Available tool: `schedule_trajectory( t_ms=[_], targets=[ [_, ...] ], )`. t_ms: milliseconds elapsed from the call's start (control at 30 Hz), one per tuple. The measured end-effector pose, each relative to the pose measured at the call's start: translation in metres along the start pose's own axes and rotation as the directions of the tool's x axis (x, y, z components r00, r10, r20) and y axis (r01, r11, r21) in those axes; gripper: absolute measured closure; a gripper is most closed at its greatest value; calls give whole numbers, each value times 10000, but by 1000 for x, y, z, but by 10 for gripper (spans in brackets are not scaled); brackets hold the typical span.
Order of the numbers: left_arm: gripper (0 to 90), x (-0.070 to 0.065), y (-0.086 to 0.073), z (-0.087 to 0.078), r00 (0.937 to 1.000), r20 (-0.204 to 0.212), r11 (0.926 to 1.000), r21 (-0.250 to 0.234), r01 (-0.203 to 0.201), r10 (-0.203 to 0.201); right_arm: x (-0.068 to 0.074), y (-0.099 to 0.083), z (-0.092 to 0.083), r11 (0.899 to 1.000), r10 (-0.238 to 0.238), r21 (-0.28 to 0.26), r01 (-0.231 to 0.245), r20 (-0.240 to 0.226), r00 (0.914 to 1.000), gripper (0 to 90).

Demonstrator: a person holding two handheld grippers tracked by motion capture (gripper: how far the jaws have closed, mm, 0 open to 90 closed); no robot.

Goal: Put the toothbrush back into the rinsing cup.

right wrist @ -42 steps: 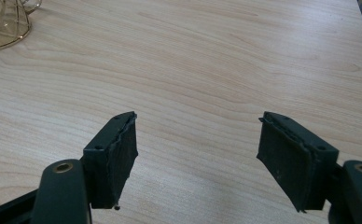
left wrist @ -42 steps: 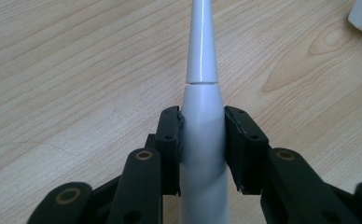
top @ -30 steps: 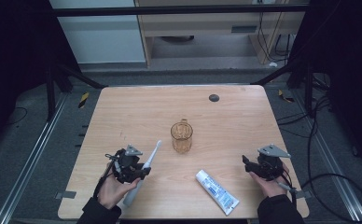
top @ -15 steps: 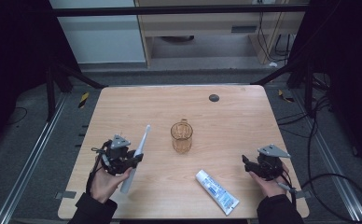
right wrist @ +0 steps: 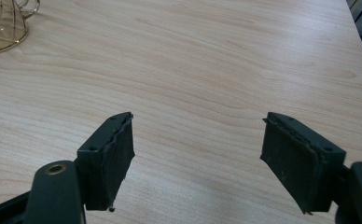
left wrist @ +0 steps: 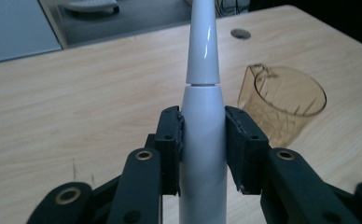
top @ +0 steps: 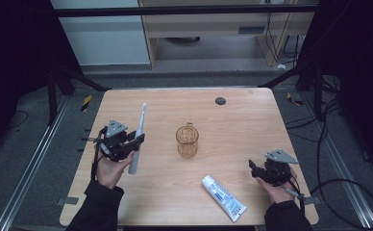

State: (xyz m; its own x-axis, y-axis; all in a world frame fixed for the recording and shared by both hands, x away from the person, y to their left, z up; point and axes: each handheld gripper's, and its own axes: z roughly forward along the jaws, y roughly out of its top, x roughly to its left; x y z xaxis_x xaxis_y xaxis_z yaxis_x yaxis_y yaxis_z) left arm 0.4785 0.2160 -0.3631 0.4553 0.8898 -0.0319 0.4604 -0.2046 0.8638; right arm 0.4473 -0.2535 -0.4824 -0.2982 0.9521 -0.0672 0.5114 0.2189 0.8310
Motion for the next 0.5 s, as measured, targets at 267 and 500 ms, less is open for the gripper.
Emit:
schedule_trajectory(
  t_ms=[267,500],
  targets=[
    [669,0,21,3,9995,-204,9927,-1192,198,-224,0,0,1,10000,-67,-23,67,-9,10000,248],
    [669,-4,35,15,9992,-187,9834,-1789,317,-356,2,0,3,9999,-130,26,130,-81,9999,233]
  ],
)
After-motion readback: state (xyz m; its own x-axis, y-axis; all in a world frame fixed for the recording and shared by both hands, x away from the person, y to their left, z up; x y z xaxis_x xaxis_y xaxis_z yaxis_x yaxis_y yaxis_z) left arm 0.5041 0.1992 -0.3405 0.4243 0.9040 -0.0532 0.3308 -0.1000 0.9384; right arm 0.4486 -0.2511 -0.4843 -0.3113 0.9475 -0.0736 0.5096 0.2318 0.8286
